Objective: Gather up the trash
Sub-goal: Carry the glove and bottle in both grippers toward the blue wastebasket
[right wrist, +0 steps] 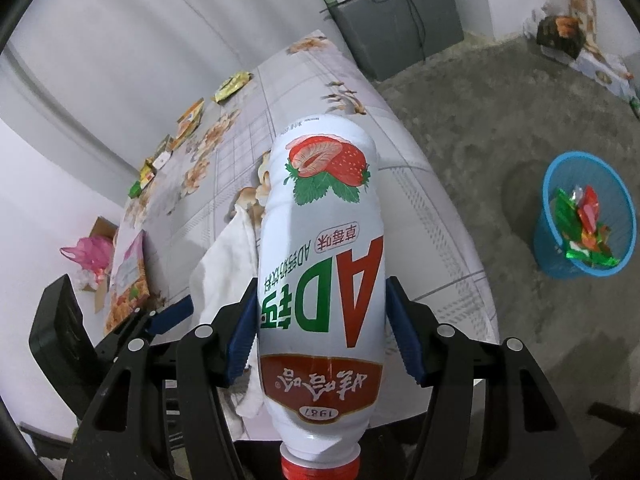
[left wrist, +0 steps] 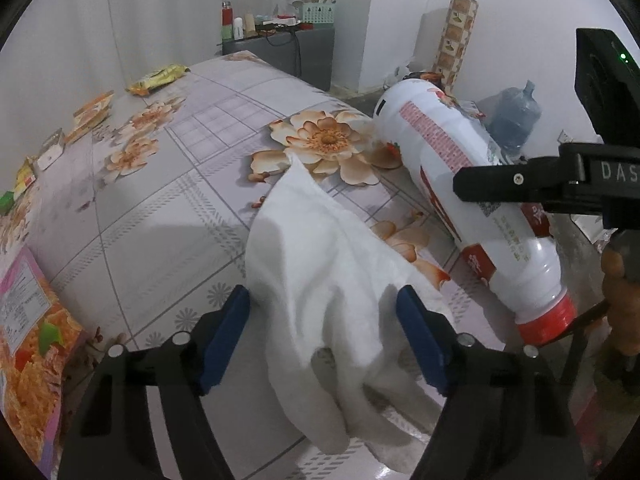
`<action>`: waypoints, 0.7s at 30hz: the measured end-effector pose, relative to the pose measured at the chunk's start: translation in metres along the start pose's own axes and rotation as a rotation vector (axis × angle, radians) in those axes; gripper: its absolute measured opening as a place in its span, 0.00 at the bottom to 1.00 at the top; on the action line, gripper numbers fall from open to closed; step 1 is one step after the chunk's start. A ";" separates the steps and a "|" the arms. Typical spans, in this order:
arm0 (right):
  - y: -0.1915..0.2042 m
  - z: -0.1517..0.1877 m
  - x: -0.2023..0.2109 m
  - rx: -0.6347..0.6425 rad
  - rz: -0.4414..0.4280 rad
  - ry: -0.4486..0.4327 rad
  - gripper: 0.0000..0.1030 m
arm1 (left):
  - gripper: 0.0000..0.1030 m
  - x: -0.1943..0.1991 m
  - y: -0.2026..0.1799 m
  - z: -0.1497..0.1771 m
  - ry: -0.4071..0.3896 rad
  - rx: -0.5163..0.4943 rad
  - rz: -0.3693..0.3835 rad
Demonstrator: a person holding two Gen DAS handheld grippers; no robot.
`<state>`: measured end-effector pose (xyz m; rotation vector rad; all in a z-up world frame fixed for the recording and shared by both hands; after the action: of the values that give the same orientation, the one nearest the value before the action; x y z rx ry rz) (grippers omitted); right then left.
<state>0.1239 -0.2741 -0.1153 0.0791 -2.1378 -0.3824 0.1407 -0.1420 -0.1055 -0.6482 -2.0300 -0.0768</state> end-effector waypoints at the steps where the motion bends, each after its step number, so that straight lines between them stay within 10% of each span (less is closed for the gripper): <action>1: 0.001 0.001 -0.001 0.001 0.001 0.004 0.56 | 0.64 0.000 0.000 -0.001 -0.001 0.002 -0.001; 12: 0.002 0.005 -0.003 -0.010 -0.008 0.014 0.53 | 0.27 0.002 -0.002 -0.002 0.009 0.018 0.027; 21: 0.001 0.006 -0.001 -0.016 0.002 -0.001 0.52 | 0.18 0.004 -0.005 0.001 -0.006 0.010 0.028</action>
<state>0.1192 -0.2713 -0.1187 0.0674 -2.1349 -0.3982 0.1356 -0.1443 -0.1020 -0.6711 -2.0252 -0.0490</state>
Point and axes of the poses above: each gripper's, at about its wrist camera, not at the fingertips, and x roughly against the way its jaws point, y to its left, z to its underside, the point moved 6 cm from there along -x, roughly the way its jaws point, and after that the axes turned 15 degrees about x, right-handed, at the moved point
